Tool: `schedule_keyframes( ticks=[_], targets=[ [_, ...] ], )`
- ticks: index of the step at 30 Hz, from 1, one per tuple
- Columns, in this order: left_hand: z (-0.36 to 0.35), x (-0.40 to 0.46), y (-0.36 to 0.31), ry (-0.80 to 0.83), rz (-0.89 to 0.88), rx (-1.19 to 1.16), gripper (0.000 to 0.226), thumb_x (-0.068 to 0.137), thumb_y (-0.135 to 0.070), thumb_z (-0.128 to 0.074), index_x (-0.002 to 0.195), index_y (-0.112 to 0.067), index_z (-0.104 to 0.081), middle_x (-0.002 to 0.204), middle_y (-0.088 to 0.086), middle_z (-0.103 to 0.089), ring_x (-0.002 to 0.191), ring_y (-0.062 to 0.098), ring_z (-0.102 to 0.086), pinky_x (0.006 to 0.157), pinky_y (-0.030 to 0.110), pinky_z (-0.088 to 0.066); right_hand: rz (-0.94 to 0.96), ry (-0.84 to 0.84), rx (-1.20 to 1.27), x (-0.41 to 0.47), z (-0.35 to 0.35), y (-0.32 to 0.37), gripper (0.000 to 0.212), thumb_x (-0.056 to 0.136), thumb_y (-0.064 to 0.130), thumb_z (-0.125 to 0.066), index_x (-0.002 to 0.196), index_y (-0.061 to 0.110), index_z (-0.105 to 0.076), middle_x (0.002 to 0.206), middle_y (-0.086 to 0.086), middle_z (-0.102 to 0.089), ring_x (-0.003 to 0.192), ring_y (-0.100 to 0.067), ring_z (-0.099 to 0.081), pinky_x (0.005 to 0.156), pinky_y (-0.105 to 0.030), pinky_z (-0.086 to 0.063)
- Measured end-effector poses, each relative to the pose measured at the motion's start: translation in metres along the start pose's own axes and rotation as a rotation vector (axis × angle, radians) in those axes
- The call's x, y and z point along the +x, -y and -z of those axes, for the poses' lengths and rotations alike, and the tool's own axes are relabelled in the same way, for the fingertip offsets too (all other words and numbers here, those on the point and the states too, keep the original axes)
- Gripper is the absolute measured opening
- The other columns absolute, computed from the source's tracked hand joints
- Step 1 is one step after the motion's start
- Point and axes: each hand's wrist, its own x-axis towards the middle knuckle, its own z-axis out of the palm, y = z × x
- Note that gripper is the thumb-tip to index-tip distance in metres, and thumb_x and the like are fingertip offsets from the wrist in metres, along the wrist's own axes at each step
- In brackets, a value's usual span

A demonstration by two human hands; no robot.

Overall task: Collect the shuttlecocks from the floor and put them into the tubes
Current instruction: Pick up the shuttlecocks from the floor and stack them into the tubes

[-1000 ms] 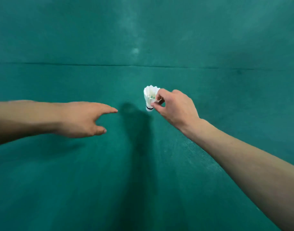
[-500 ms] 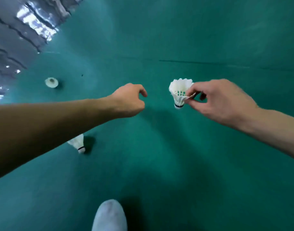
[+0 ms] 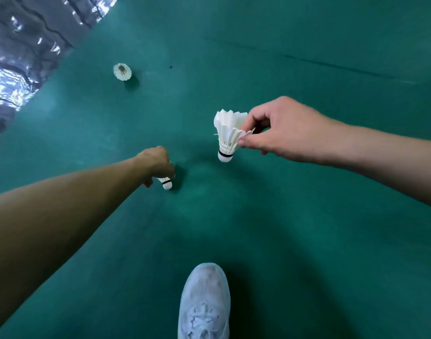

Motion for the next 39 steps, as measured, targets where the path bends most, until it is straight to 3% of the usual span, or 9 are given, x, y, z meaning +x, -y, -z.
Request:
schedule_keyframes(
  ticks=[4, 9, 15, 21, 24, 29, 32, 34, 39],
  targets=[
    [-0.018, 0.005, 0.023, -0.087, -0.023, 0.07, 0.024, 0.089, -0.014, -0.063, 0.107, -0.003, -0.053, 0.084, 0.016, -0.066, 0.07, 0.029, -0.07, 0.059, 0.038, -0.063, -0.029, 0.081, 0.007, -0.012, -0.021, -0.011, 0.016, 0.089, 0.039, -0.075, 0.081, 0.026, -0.071, 0.085, 0.005, -0.076, 0.046, -0.005, -0.056, 0.041, -0.013, -0.036],
    [-0.031, 0.006, 0.031, -0.044, -0.046, 0.051, 0.014, 0.087, -0.008, -0.063, 0.1, -0.002, -0.063, 0.076, 0.015, -0.07, 0.061, 0.026, -0.073, 0.052, 0.036, -0.062, -0.07, 0.147, 0.076, -0.027, -0.026, -0.02, 0.015, 0.089, 0.039, -0.077, 0.082, 0.027, -0.071, 0.088, 0.005, -0.075, 0.045, -0.007, -0.057, 0.041, -0.012, -0.035],
    [-0.032, -0.007, -0.007, -0.086, -0.125, -0.084, 0.013, 0.086, -0.011, -0.057, 0.084, -0.016, -0.069, 0.051, 0.002, -0.068, 0.045, 0.016, -0.069, 0.054, 0.029, -0.058, -0.088, -0.013, 0.241, -0.03, -0.002, -0.021, 0.023, 0.085, 0.044, -0.08, 0.083, 0.022, -0.074, 0.059, 0.009, -0.06, 0.047, -0.015, -0.046, 0.044, -0.026, -0.038],
    [-0.008, -0.049, -0.105, -0.2, -0.399, -0.281, 0.018, 0.092, -0.018, -0.045, 0.085, -0.024, -0.06, 0.062, -0.001, -0.072, 0.046, 0.014, -0.069, 0.054, 0.035, -0.06, -0.105, -0.274, 0.337, -0.041, 0.034, -0.023, 0.026, 0.088, 0.04, -0.078, 0.083, 0.015, -0.072, 0.082, -0.002, -0.077, 0.057, -0.016, -0.05, 0.054, -0.032, -0.044],
    [0.044, -0.086, -0.144, -0.215, -0.513, -0.336, 0.015, 0.097, -0.021, -0.051, 0.086, -0.029, -0.058, 0.074, -0.005, -0.072, 0.047, 0.014, -0.069, 0.052, 0.033, -0.056, -0.154, -0.302, 0.134, -0.066, 0.063, -0.019, 0.026, 0.089, 0.044, -0.076, 0.078, 0.021, -0.068, 0.076, 0.005, -0.071, 0.049, -0.001, -0.046, 0.052, -0.019, -0.036],
    [0.181, -0.202, -0.19, -0.27, -0.646, -0.278, 0.01, 0.092, -0.026, -0.06, 0.082, -0.027, -0.06, 0.064, -0.006, -0.072, 0.046, 0.011, -0.067, 0.05, 0.026, -0.041, -0.301, -0.309, -0.01, -0.142, 0.172, 0.034, 0.028, 0.088, 0.051, -0.074, 0.085, 0.024, -0.068, 0.084, 0.008, -0.072, 0.075, -0.014, -0.063, 0.074, -0.037, -0.053],
    [0.278, -0.299, -0.217, -0.293, -0.745, -0.214, 0.011, 0.09, -0.028, -0.065, 0.079, -0.027, -0.062, 0.071, -0.009, -0.071, 0.051, 0.014, -0.069, 0.057, 0.03, -0.051, -0.364, -0.402, 0.023, -0.194, 0.269, 0.103, 0.027, 0.089, 0.051, -0.073, 0.084, 0.025, -0.069, 0.087, 0.008, -0.072, 0.06, 0.0, -0.055, 0.06, -0.03, -0.044],
    [0.342, -0.367, -0.236, -0.318, -0.807, -0.175, 0.009, 0.089, -0.028, -0.067, 0.08, -0.028, -0.064, 0.066, -0.011, -0.068, 0.061, 0.017, -0.069, 0.063, 0.032, -0.055, -0.382, -0.475, 0.033, -0.233, 0.334, 0.159, 0.029, 0.092, 0.05, -0.071, 0.084, 0.023, -0.069, 0.084, 0.005, -0.071, 0.053, -0.003, -0.049, 0.055, -0.029, -0.036],
    [0.495, -0.555, -0.283, -0.347, -0.946, -0.134, 0.009, 0.091, -0.028, -0.064, 0.082, -0.03, -0.062, 0.062, -0.015, -0.062, 0.064, 0.014, -0.064, 0.056, 0.028, -0.045, -0.465, -0.662, 0.096, -0.348, 0.494, 0.3, 0.034, 0.095, 0.052, -0.066, 0.086, 0.019, -0.069, 0.081, -0.001, -0.072, 0.051, -0.008, -0.042, 0.053, -0.029, -0.035]
  ],
)
